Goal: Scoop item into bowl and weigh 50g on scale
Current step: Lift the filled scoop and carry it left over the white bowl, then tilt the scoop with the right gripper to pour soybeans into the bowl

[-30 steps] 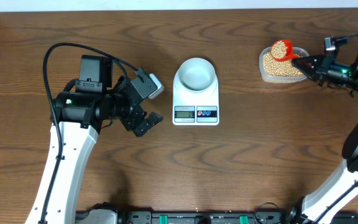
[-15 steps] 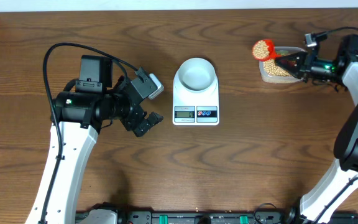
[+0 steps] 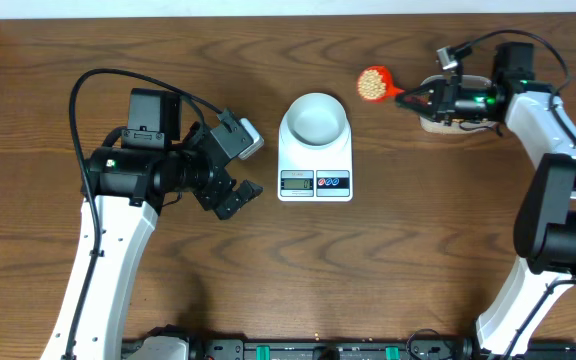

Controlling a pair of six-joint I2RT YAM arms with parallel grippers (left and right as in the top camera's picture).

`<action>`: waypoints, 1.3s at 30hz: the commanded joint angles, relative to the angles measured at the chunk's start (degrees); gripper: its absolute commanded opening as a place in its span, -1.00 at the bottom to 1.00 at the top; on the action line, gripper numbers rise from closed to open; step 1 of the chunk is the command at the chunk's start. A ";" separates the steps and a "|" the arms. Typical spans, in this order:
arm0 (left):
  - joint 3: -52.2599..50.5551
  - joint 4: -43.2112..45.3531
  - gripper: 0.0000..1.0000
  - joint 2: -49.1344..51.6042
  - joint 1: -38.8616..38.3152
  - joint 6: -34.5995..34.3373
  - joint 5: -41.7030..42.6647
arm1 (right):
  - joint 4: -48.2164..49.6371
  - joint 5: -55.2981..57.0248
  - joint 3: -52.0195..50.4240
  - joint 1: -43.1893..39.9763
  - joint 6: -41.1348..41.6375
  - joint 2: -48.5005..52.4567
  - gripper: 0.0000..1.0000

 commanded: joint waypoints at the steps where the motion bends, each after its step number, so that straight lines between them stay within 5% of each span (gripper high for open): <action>1: 0.61 -0.17 0.96 -0.72 0.20 0.76 0.52 | 0.22 -2.32 0.04 2.84 1.16 0.39 -0.98; 39: 0.61 -0.15 0.95 -0.72 0.20 0.76 0.52 | 2.12 7.45 0.04 11.06 -1.49 0.39 -0.98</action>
